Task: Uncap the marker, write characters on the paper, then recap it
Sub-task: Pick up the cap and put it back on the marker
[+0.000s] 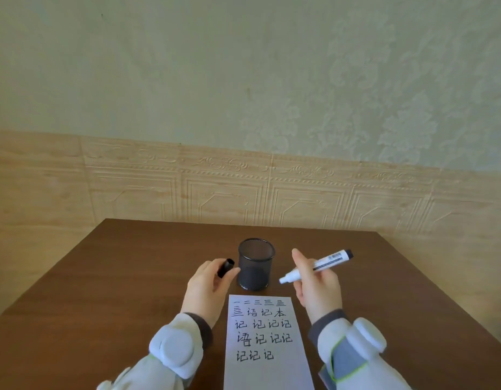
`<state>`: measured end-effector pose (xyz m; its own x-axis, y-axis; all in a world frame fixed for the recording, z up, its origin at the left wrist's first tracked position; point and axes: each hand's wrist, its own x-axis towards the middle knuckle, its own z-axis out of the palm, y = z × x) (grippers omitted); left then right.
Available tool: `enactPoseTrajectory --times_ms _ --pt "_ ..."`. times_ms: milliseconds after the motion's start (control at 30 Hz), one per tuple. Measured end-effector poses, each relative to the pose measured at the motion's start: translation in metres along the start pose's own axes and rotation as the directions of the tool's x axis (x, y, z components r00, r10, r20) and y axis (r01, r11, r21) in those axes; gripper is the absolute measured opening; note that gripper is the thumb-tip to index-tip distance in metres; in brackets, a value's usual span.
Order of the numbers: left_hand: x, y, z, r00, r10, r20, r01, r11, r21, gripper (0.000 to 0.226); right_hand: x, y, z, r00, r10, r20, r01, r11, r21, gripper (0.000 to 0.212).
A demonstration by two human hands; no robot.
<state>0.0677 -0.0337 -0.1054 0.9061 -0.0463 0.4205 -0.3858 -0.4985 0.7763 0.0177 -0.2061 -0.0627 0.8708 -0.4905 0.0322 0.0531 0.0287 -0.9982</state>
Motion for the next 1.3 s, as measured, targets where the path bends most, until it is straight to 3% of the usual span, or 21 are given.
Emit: enactPoseTrajectory --times_ms 133,333,467,600,800,1000,1167,1300 --pt "-0.009 0.033 -0.02 0.989 0.134 0.062 -0.129 0.989 -0.073 0.009 -0.004 -0.035 0.017 0.992 -0.057 0.116 0.045 0.994 0.104 0.023" --pt "-0.04 0.07 -0.051 0.96 0.265 0.091 -0.242 0.947 -0.21 0.028 -0.041 -0.061 0.022 0.959 -0.187 0.213 0.136 0.962 0.235 0.03" --pt "-0.051 0.086 -0.065 0.936 0.329 0.129 -0.293 0.927 -0.236 0.018 -0.06 -0.069 0.021 0.953 -0.205 0.223 0.132 0.944 0.302 0.035" --pt "-0.062 0.091 -0.074 0.918 0.361 0.167 -0.323 0.922 -0.215 0.015 -0.072 -0.067 0.016 0.962 -0.19 0.195 0.12 0.94 0.32 0.043" --pt "-0.065 0.092 -0.074 0.91 0.384 0.153 -0.351 0.914 -0.203 0.014 -0.077 -0.067 0.012 0.954 -0.204 0.219 0.136 0.947 0.292 0.037" --pt "-0.067 0.097 -0.074 0.882 0.445 0.156 -0.427 0.894 -0.137 0.034 -0.087 -0.064 0.013 0.921 -0.278 0.274 0.229 0.953 0.198 0.039" --pt "-0.075 0.105 -0.069 0.927 0.358 0.112 -0.325 0.916 -0.235 0.03 -0.094 -0.058 0.02 0.902 -0.367 0.226 0.322 0.923 0.212 0.045" --pt "-0.077 0.114 -0.061 0.999 0.019 -0.035 -0.029 0.953 -0.303 0.054 -0.1 -0.052 0.028 0.885 -0.409 0.223 0.366 0.906 0.212 0.04"
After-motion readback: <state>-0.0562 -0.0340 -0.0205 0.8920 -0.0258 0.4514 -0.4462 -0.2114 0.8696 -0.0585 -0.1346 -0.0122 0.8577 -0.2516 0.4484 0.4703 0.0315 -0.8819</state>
